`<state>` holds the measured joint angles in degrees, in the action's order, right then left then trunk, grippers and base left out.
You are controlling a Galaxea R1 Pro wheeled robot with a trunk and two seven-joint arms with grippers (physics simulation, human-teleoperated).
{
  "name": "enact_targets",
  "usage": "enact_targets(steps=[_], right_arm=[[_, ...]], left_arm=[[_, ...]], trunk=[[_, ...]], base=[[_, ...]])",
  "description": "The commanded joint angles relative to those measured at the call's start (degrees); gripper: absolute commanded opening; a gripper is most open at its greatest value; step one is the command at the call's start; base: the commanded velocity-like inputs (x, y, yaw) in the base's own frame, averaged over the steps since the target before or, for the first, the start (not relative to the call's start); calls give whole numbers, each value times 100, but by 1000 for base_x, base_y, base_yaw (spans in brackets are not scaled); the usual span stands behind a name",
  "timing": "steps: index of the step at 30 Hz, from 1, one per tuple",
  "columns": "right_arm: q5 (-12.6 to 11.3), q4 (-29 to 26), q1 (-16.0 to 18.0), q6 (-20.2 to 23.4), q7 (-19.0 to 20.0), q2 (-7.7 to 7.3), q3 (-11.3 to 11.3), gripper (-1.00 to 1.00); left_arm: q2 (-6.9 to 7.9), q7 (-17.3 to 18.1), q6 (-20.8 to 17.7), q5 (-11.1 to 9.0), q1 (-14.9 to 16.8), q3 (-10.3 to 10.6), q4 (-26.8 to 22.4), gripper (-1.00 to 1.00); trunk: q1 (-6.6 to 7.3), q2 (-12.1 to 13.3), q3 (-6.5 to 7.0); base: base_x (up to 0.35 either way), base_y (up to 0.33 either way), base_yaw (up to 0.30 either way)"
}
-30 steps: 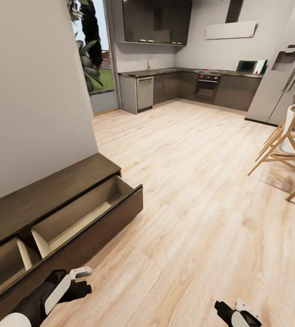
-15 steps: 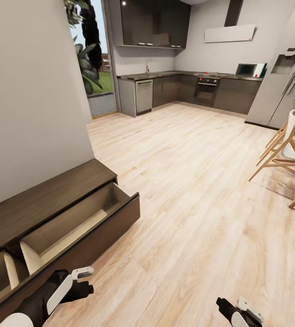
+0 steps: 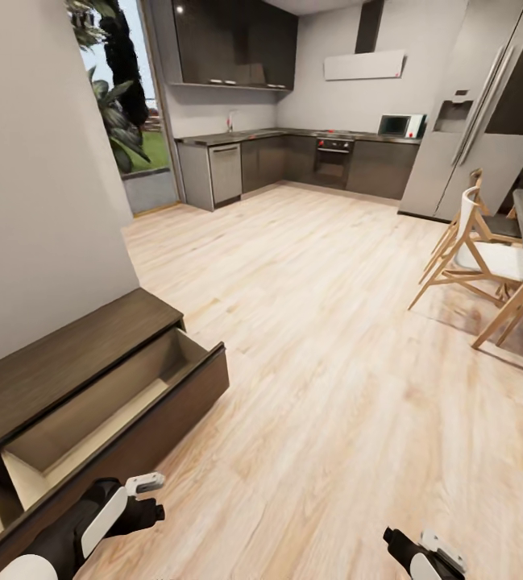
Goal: Place each of the two pumpkins and all three candles from the living room inside a cabinet in the living room (use any cabinet), then make sure every cabinet is closed, and position the cauldron so it is next to a table in the living room.
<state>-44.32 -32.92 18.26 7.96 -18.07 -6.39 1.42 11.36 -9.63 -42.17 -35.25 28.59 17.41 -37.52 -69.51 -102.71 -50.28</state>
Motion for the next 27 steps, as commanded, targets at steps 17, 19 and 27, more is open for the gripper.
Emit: enact_targets(steps=[17,19,27], right_arm=[[-24,-5,2,34,-30,-3,16,100],[-24,-5,2,32,-30,-3,16,100],[-24,-4,2,30,-30,-3,16,100]], left_arm=[[16,-51,-6,-61,3,34,-19,100],[16,-54,-4,-61,3,34,-19,100],[16,-48,-8,-61,0,34,-19,100]], trunk=[[2,-3,-4],[2,-3,-4],[2,-3,-4]], base=[[-100,16,-284],[-22,0,-284],[-4,0,-284]])
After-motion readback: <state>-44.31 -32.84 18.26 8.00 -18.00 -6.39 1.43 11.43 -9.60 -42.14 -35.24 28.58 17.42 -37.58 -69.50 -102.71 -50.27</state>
